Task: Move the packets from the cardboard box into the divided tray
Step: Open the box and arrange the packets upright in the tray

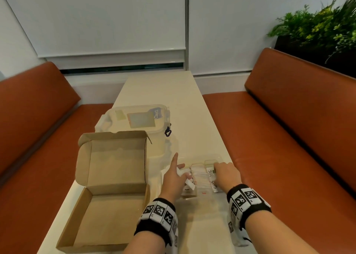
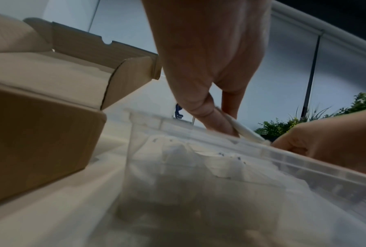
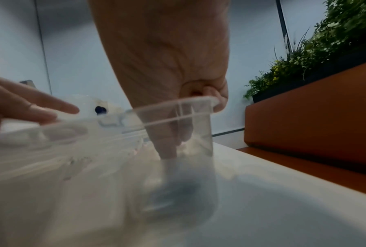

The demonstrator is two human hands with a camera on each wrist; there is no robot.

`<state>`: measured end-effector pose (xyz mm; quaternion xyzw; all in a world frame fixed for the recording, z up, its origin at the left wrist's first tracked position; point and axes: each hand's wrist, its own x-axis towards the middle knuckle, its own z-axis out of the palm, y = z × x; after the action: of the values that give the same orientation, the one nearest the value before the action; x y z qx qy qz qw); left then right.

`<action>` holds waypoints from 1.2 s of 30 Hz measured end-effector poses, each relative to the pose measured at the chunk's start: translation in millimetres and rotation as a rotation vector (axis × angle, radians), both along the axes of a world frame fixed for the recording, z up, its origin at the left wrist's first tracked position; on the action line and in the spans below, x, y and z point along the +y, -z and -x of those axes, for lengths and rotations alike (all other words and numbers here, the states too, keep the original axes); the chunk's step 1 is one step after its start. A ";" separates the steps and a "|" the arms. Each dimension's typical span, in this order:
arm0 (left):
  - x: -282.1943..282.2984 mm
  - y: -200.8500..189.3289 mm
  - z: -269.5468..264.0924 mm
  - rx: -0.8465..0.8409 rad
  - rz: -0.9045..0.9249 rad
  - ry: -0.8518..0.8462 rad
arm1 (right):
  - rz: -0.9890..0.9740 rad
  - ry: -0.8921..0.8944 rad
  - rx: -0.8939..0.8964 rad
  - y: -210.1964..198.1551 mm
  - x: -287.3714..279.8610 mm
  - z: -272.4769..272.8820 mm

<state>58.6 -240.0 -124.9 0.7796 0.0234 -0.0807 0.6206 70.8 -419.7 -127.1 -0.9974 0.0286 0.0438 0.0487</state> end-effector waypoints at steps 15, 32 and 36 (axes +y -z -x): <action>25.1 -19.7 -13.7 0.005 0.324 -0.126 | -1.236 0.054 0.037 -38.2 54.5 3.1; 40.7 -15.0 5.6 -0.052 -0.193 -0.160 | -1.258 0.280 -0.051 -34.7 92.9 -9.5; 40.1 -8.5 11.3 -0.042 -0.430 -0.204 | -1.074 0.233 0.064 -20.8 104.1 -6.0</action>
<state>47.3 -199.9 -116.4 0.8890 0.1060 0.0055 0.4454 76.9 -315.6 -106.3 -0.8208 0.1137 0.0766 0.5545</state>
